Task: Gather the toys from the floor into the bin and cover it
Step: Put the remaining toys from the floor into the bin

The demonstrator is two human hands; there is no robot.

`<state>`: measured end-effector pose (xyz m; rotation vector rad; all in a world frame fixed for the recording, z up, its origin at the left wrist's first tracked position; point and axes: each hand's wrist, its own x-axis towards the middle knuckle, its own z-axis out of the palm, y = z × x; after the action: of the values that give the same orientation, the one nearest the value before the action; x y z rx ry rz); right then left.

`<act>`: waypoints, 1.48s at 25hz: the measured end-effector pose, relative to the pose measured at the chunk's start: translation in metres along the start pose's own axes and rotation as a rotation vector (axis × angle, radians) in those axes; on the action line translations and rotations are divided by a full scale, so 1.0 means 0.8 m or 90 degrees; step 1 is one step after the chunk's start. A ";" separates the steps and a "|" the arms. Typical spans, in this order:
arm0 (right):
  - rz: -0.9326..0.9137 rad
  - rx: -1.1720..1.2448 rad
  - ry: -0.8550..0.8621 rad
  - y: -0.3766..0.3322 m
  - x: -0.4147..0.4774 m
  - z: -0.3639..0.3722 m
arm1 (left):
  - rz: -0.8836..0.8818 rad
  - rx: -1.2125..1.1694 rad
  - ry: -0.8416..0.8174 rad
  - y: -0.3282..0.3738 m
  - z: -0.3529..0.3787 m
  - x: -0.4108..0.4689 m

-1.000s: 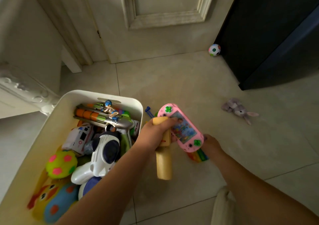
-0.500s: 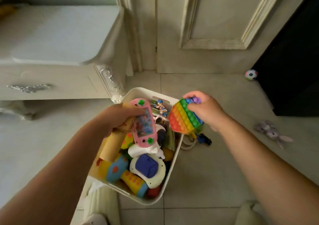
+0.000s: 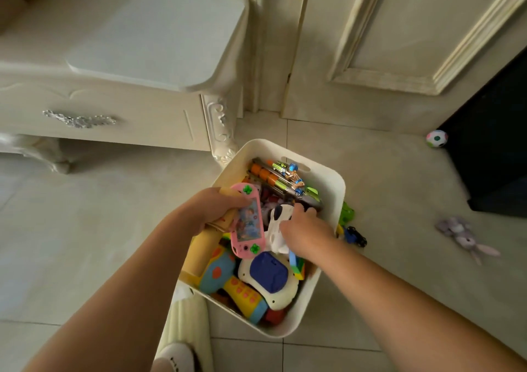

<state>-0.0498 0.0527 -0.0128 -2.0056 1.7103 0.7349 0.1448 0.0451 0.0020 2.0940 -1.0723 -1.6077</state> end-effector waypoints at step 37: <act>0.037 0.710 0.354 0.027 0.047 -0.049 | 0.319 0.165 0.170 0.043 0.060 0.098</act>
<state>-0.0619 -0.0039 -0.0046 -1.3581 1.8100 -0.7369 0.0950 -0.0235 -0.0475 1.9011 -1.6099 -0.9682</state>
